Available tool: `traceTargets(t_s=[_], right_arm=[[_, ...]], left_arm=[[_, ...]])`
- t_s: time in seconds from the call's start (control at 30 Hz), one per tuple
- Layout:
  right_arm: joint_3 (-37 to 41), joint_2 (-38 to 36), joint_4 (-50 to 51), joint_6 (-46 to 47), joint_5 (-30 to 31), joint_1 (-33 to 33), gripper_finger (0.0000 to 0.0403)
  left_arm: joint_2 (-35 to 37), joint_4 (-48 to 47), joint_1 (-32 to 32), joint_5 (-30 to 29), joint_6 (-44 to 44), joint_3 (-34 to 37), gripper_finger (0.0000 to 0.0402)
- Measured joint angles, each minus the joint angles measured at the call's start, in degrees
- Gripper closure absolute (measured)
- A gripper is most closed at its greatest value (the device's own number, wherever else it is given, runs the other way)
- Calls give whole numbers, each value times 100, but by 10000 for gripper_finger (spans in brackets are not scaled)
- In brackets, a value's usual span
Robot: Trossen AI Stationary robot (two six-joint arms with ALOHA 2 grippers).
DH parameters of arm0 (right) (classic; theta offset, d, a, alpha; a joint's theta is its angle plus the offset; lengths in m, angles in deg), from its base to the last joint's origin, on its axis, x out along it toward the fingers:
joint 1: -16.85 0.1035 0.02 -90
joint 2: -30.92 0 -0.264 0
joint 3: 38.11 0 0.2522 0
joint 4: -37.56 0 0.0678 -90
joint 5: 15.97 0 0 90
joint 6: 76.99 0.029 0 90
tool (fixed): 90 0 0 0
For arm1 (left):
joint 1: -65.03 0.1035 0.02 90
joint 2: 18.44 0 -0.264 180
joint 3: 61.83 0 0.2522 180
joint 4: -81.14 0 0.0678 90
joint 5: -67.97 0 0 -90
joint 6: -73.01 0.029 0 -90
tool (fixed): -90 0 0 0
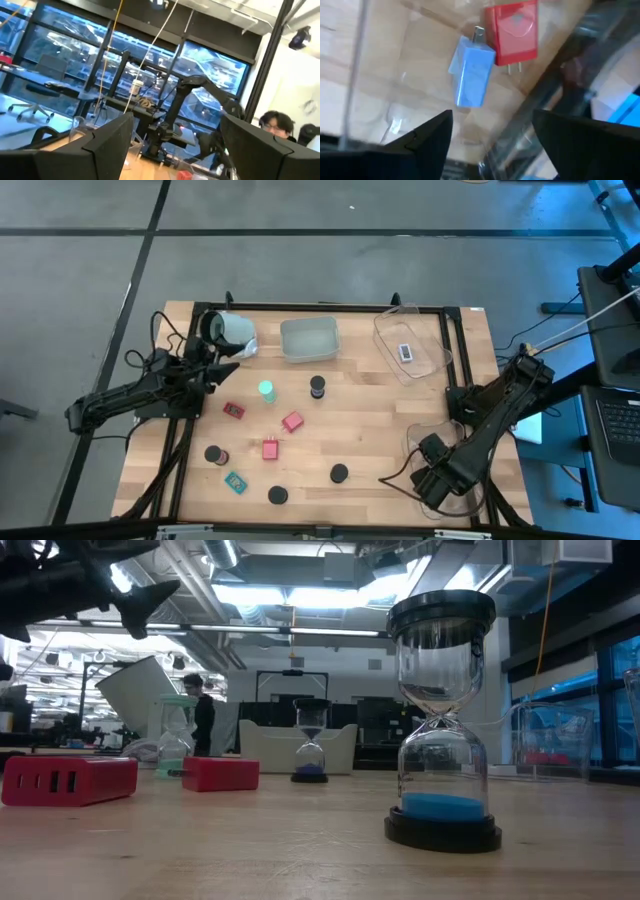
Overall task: Pick & Place Office items
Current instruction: Put the top blue hourglass into the gray bin
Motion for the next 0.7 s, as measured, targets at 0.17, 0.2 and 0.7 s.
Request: traceTargets(t_s=[0.17,0.2,0.7], right_arm=[[-585,-175,1027,156,645,-23,111],[-680,-214,1212,217,823,-27,111],[-886,-464,1396,-43,2818,-226,117]], left_arm=[[-237,-322,0,109,239,-17,105],[-326,-391,0,99,276,-57,105],[-2622,-1719,-560,26,1760,-2002,104]])
